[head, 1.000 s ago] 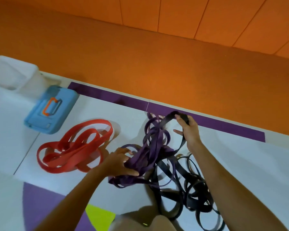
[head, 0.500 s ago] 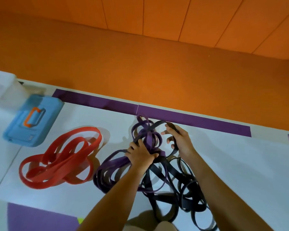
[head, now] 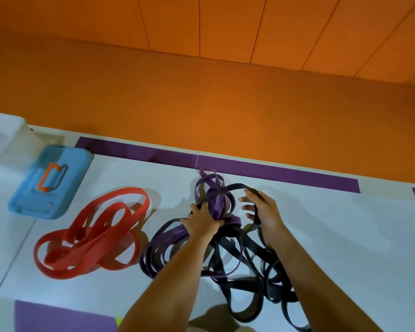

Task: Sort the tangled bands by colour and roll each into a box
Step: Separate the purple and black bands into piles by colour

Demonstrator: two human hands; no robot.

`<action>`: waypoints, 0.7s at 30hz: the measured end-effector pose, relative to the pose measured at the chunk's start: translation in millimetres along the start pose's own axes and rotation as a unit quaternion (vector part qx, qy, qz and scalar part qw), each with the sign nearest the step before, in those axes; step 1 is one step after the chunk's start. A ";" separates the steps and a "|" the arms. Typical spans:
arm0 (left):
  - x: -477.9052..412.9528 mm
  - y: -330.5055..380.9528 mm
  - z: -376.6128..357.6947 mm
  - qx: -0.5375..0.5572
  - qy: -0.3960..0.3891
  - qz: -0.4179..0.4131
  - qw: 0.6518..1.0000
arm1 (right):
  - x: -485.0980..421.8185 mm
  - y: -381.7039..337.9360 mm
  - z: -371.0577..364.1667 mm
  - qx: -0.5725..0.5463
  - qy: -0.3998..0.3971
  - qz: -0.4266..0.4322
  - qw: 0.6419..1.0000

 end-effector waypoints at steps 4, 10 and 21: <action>7.1 10.3 8.8 0.070 0.032 -0.093 0.993 | 4.9 3.5 16.8 -0.071 0.045 -0.016 0.996; 60.2 8.7 29.0 0.120 0.176 -0.220 0.952 | 22.8 -6.3 -8.6 -0.033 -0.029 0.015 0.999; 98.5 -95.6 67.2 0.271 0.189 -0.285 0.900 | 33.7 -20.8 -89.0 0.109 -0.072 0.065 0.989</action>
Point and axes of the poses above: each hand's wrist, its own x-axis away from the middle knuckle, its own z-axis out of the back of the hand, y = z × x, the point moved 10 cm from there along -x, towards the middle knuckle, and after that the axes turned 6 degrees about -x, right-handed, at the moved point
